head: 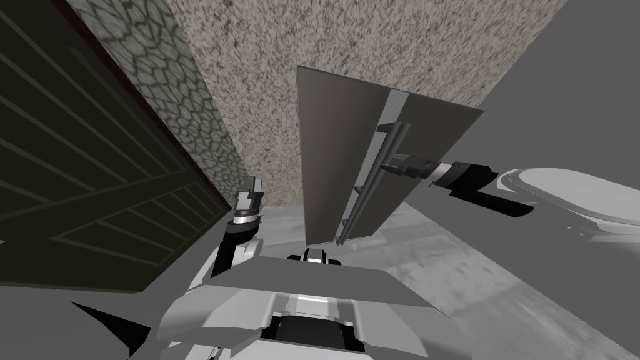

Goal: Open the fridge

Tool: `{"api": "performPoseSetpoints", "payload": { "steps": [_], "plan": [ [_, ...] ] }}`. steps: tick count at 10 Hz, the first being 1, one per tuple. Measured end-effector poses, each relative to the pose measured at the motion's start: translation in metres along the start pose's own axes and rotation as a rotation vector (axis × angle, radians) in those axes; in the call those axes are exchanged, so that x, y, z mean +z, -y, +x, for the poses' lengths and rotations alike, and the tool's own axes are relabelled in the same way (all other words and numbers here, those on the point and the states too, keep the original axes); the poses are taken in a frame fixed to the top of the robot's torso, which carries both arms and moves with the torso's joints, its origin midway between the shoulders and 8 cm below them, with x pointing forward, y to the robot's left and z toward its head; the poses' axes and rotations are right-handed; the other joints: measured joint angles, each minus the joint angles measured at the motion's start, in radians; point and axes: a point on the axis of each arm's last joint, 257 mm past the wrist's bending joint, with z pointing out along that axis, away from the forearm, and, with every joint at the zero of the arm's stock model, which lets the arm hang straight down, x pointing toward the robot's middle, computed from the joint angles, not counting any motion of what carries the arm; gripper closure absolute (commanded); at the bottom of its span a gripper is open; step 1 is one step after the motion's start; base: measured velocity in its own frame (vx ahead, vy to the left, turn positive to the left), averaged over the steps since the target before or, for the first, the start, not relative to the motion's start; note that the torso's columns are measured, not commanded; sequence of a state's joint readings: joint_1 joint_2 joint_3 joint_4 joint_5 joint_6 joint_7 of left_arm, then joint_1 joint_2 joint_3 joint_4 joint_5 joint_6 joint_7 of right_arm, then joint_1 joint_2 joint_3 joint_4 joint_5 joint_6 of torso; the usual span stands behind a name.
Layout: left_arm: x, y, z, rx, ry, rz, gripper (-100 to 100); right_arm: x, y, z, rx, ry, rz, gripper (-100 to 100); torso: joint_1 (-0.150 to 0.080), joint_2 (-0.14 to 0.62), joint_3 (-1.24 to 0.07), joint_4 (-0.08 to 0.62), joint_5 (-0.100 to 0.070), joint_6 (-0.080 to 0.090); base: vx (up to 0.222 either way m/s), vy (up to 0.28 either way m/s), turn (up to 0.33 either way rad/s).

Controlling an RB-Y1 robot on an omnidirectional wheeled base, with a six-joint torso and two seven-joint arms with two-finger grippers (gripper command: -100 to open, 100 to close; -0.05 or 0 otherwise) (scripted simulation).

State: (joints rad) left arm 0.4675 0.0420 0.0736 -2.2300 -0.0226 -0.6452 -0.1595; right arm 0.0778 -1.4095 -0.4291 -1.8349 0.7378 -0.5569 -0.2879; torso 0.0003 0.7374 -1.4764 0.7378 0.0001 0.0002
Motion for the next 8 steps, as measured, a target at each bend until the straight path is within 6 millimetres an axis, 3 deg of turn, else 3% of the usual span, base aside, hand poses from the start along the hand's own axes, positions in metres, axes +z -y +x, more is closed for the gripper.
{"api": "performPoseSetpoints", "payload": {
  "steps": [1,4,8],
  "plan": [
    [0.000,0.000,0.000,0.000,0.000,0.000,0,-0.001,0.014,-0.006,-0.038,-0.016,0.015,-100,0.003,-0.001,0.000,0.000,0.001,0.000,0.004,0.126,-0.086],
    [0.000,0.000,0.000,0.000,0.000,0.000,0,0.000,0.028,-0.018,-0.116,-0.058,0.030,-100,0.006,-0.001,-0.002,0.001,0.004,-0.005,0.000,0.085,-0.060],
    [0.000,0.000,0.000,0.000,0.000,0.000,0,-0.005,0.065,-0.051,-0.250,-0.112,0.073,-100,0.008,-0.001,-0.002,0.002,0.006,-0.005,0.007,0.122,-0.100]
  ]
}}
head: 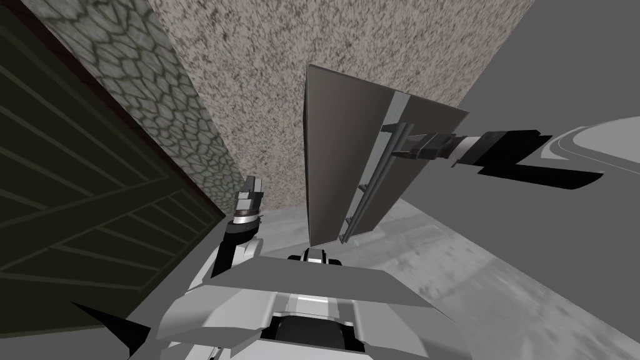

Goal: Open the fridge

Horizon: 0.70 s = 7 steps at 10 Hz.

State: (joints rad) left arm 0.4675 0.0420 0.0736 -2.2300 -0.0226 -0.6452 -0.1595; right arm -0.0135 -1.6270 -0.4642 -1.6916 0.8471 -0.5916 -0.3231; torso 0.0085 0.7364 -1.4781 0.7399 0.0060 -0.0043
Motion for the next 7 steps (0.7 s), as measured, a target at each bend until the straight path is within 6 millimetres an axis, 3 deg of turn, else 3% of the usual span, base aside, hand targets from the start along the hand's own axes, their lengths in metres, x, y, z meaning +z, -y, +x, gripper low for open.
{"api": "performPoseSetpoints", "payload": {
  "steps": [5,6,7],
  "plan": [
    [0.000,0.000,0.000,0.000,0.000,0.000,0,-0.003,0.020,-0.015,-0.069,-0.039,0.025,-100,0.007,0.004,0.003,0.002,0.004,-0.002,-0.006,0.026,-0.037],
    [0.000,0.000,0.000,0.000,0.000,0.000,0,-0.003,0.020,-0.012,-0.064,-0.044,0.026,100,0.004,0.004,0.004,0.001,0.002,-0.001,0.004,-0.015,-0.028],
    [0.000,0.000,0.000,0.000,0.000,0.000,0,-0.003,0.023,-0.011,-0.061,-0.045,0.032,100,0.002,0.005,0.005,0.000,0.000,0.000,-0.040,0.113,-0.260]
  ]
}}
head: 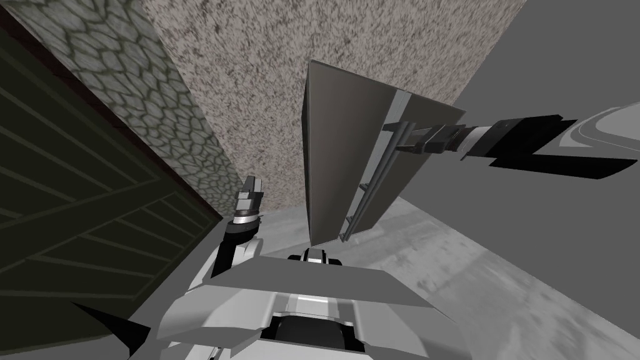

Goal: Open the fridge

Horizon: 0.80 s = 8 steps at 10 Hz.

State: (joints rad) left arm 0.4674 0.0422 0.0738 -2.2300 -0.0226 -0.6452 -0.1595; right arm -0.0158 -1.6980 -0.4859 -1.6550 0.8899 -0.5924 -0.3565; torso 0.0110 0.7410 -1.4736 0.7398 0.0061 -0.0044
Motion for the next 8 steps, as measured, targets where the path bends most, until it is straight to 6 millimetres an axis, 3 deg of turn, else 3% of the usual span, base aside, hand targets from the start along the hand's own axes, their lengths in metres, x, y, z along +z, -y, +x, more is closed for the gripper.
{"api": "performPoseSetpoints", "payload": {
  "steps": [8],
  "plan": [
    [0.000,0.000,0.000,0.000,0.000,0.000,0,-0.014,0.047,0.049,0.023,-0.100,0.109,100,-0.010,-0.004,-0.003,-0.002,-0.006,0.004,-0.119,0.204,-0.174]
  ]
}}
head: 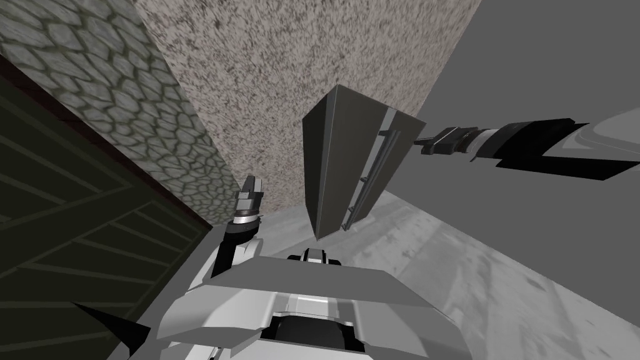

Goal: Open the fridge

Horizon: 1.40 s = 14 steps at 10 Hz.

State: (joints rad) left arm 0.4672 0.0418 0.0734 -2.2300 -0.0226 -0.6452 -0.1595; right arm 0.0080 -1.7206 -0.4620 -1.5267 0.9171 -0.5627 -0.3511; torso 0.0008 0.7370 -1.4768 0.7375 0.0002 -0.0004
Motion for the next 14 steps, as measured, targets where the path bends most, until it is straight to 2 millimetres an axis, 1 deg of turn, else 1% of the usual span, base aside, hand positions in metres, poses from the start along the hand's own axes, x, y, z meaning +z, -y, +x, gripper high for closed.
{"api": "performPoseSetpoints", "payload": {
  "steps": [2,3,5,8,14],
  "plan": [
    [0.000,0.000,0.000,0.000,0.000,0.000,0,-0.002,0.012,0.015,0.002,-0.029,0.029,100,0.000,0.001,0.001,0.001,0.000,0.000,-0.088,0.148,-0.118],
    [0.000,0.000,0.000,0.000,0.000,0.000,0,-0.002,0.012,0.016,0.003,-0.030,0.032,-100,-0.006,-0.003,-0.002,-0.001,-0.001,0.000,0.096,0.117,-0.056],
    [0.000,0.000,0.000,0.000,0.000,0.000,0,-0.005,0.025,0.021,0.011,-0.053,0.051,-100,-0.001,-0.011,-0.007,-0.004,0.000,0.000,0.171,0.112,-0.070],
    [0.000,0.000,0.000,0.000,0.000,0.000,0,-0.008,0.040,0.026,0.024,-0.089,0.077,-100,0.000,0.002,0.002,0.001,0.000,0.000,0.171,0.108,-0.051],
    [0.000,0.000,0.000,0.000,0.000,0.000,0,-0.025,0.079,0.038,0.045,-0.157,0.145,-100,-0.001,0.000,0.000,0.000,0.000,0.000,0.150,0.124,-0.059]
  ]
}}
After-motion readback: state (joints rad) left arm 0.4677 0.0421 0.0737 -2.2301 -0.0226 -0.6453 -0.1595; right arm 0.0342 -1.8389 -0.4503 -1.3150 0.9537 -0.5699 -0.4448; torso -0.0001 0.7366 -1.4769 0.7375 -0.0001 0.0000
